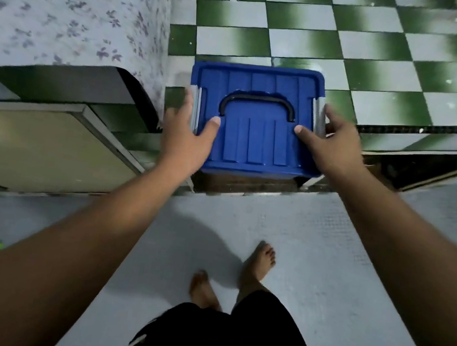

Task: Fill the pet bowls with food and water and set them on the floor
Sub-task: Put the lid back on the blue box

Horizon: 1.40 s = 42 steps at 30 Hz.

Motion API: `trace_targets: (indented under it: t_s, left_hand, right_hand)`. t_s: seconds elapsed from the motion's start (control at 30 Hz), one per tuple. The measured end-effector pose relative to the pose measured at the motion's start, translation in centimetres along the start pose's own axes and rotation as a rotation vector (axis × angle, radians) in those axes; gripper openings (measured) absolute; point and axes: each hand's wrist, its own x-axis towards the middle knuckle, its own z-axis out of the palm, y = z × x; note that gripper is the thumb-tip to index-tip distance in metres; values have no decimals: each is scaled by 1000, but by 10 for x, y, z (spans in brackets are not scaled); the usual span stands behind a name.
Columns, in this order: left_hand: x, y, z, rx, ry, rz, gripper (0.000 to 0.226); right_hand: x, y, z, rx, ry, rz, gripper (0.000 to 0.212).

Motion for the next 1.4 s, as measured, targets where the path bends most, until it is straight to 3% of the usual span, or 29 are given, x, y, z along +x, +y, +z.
trace_targets:
  t_s: [0.13, 0.33, 0.6, 0.73, 1.0, 1.23, 1.4]
  left_hand:
    - [-53, -24, 11, 1, -10, 89, 90]
    - [-113, -67, 35, 18, 1, 93, 88]
    - [-127, -139, 127, 113, -74, -46, 92]
    - [-89, -199, 193, 176, -132, -75, 92]
    - [26, -326, 329, 356, -221, -76, 115]
    - [146, -403, 384, 492, -131, -45, 105]
    - [193, -418, 390, 500, -71, -10, 100]
  right_hand:
    - [-53, 37, 5, -128, 18, -51, 92]
    - [-100, 101, 9, -195, -11, -68, 90]
    - [-61, 217, 49, -290, -171, -41, 90]
    - [-1, 284, 102, -331, -261, -32, 89]
    - [145, 404, 217, -378, -220, -99, 83]
    - [258, 438, 307, -443, -241, -174, 90]
    - [293, 437, 340, -385, -263, -187, 109]
